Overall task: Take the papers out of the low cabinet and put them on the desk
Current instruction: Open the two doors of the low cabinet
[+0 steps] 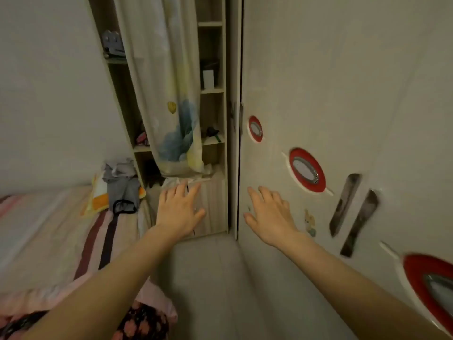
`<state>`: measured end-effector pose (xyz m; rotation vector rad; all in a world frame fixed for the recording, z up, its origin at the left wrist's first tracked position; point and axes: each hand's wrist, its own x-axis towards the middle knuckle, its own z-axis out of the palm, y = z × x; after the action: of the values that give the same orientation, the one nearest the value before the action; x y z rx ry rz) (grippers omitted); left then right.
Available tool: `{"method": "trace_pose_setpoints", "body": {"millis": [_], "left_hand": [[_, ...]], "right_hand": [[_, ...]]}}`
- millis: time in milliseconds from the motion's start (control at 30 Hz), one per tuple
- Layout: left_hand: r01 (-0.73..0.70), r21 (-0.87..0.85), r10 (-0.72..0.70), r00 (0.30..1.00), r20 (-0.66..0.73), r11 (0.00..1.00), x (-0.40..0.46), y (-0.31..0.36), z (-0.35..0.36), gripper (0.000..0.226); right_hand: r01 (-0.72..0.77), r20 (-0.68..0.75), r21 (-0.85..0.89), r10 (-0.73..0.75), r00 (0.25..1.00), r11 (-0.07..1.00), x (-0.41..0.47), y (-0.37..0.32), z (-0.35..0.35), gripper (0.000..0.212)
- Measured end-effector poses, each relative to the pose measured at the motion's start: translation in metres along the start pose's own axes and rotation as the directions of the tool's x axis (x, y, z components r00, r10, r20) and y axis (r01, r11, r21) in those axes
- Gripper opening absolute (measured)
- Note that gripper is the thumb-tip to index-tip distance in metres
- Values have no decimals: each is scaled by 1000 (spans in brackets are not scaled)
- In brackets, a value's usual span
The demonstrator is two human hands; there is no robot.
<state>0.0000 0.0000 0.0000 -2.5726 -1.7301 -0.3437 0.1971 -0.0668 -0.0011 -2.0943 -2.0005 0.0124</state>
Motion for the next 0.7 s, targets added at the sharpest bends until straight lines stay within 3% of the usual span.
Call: {"method": "trace_pose_setpoints", "body": {"millis": [367,500,700], "left_hand": [[218,25,-220,972,85,976,124,-102,88,68],[219,16,-219,964,153,976,199,-149,130,67],[243,-22,-231,943,239,970,319,-235,190,66]], "right_hand": [[96,160,45,-102,982,994,198,-9,118,60],[118,162,47,-124,979,992,282,-24,165,63],[23,263,75,-42,964,997,416,-46,238,67]]}}
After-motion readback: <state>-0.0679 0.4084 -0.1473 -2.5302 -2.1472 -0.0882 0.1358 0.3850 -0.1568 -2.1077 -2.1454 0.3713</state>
